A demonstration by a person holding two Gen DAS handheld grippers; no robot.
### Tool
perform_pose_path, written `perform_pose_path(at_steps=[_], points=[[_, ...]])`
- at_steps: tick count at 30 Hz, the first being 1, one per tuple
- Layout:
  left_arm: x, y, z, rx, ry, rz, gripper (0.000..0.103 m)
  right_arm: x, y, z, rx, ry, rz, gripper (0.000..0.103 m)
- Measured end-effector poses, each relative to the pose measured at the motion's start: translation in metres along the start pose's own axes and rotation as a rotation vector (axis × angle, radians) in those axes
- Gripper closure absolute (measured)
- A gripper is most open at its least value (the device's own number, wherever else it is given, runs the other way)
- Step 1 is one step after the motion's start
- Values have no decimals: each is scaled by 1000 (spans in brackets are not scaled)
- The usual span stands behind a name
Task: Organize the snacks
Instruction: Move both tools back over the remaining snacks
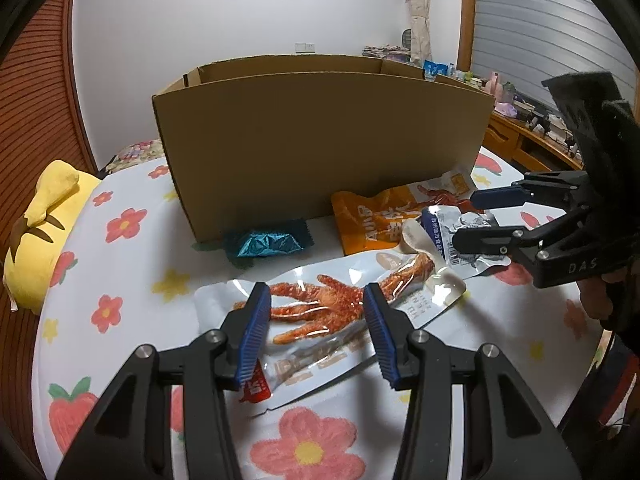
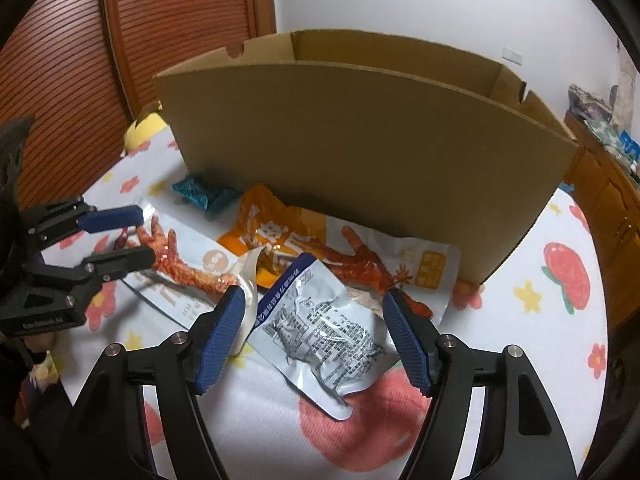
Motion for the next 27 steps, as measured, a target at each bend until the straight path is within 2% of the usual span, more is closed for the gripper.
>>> perform_pose_path(at_steps=[9,19,27], points=[[-1,6,3,-29,15,11,55,-5,24,-1,-66,2,-53,28],[7,10,2,-69,40,24,55,-11,47,-16,-84,-10,-95,28],[5,11,0,-69,35,17,55,-7,42,-17,-76,15,-132,26]])
Point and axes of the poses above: each gripper's, at about its wrist camera, not at the fingertips, and z roughly the way its jaws point, x to its right, y to its underside, the point moved 5 cm from there along z, roughly the way its jaws point, and after that the axes turned 6 degrees about z, right-handed, at the moved point
